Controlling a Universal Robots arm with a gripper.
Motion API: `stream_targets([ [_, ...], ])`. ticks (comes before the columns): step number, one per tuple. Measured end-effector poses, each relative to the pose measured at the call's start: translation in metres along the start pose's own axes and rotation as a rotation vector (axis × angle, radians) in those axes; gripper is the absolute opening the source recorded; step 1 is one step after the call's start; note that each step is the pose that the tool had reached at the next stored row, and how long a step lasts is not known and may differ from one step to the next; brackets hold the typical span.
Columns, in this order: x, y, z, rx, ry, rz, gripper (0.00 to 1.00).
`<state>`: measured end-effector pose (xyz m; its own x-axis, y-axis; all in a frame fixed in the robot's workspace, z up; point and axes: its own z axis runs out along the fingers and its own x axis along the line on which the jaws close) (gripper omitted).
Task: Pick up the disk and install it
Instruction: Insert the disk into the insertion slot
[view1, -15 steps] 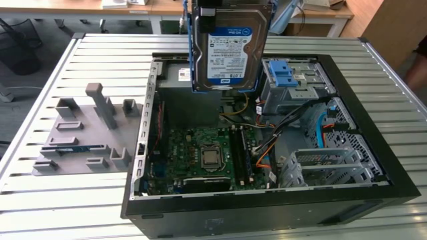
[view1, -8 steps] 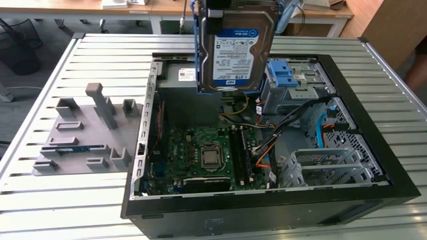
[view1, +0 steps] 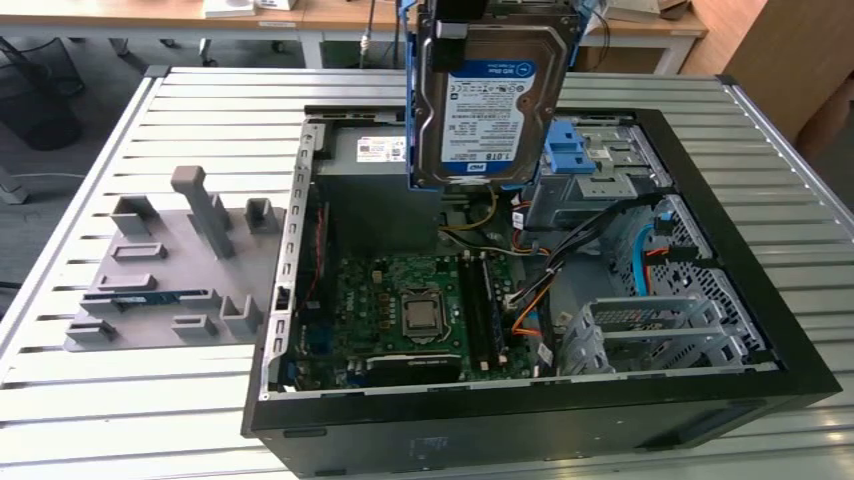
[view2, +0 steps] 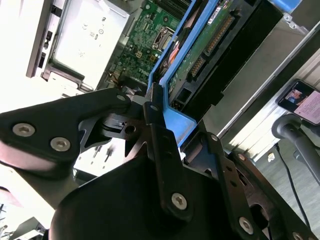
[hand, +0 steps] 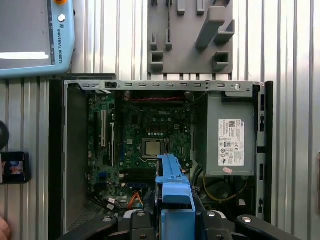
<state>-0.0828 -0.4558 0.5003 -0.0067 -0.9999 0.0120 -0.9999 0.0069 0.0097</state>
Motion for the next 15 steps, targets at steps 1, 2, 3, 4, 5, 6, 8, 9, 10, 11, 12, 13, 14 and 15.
stream_targets([
  [1,0.0012,0.0000,0.0000,0.0000,0.0001,0.000,0.36],
  [2,0.0027,0.0000,0.0000,0.0000,0.0001,0.000,0.36],
  [3,0.0044,0.0000,0.0001,0.0000,0.0000,0.000,0.36],
  [4,0.0059,0.0000,0.0002,0.0000,-0.0001,0.000,0.36],
  [5,0.0068,0.0000,0.0003,0.0001,-0.0002,0.000,0.36],
  [6,0.0072,-0.0002,0.0004,0.0001,-0.0002,0.000,0.36],
  [8,0.0074,-0.0017,0.0004,-0.0001,-0.0001,0.000,0.36],
  [9,0.0074,-0.0033,0.0003,-0.0002,0.0000,0.000,0.36],
  [10,0.0074,-0.0051,0.0003,-0.0006,0.0001,0.000,0.36],
  [11,0.0074,-0.0072,0.0003,-0.0008,0.0000,0.000,0.36],
  [12,0.0074,-0.0095,0.0003,-0.0013,0.0000,0.000,0.36],
  [13,0.0074,-0.0121,0.0003,-0.0017,0.0000,0.000,0.36],
  [14,0.0074,-0.0147,0.0003,-0.0021,0.0000,0.000,0.36],
  [15,0.0074,-0.0172,0.0003,-0.0026,-0.0001,0.000,0.36],
])
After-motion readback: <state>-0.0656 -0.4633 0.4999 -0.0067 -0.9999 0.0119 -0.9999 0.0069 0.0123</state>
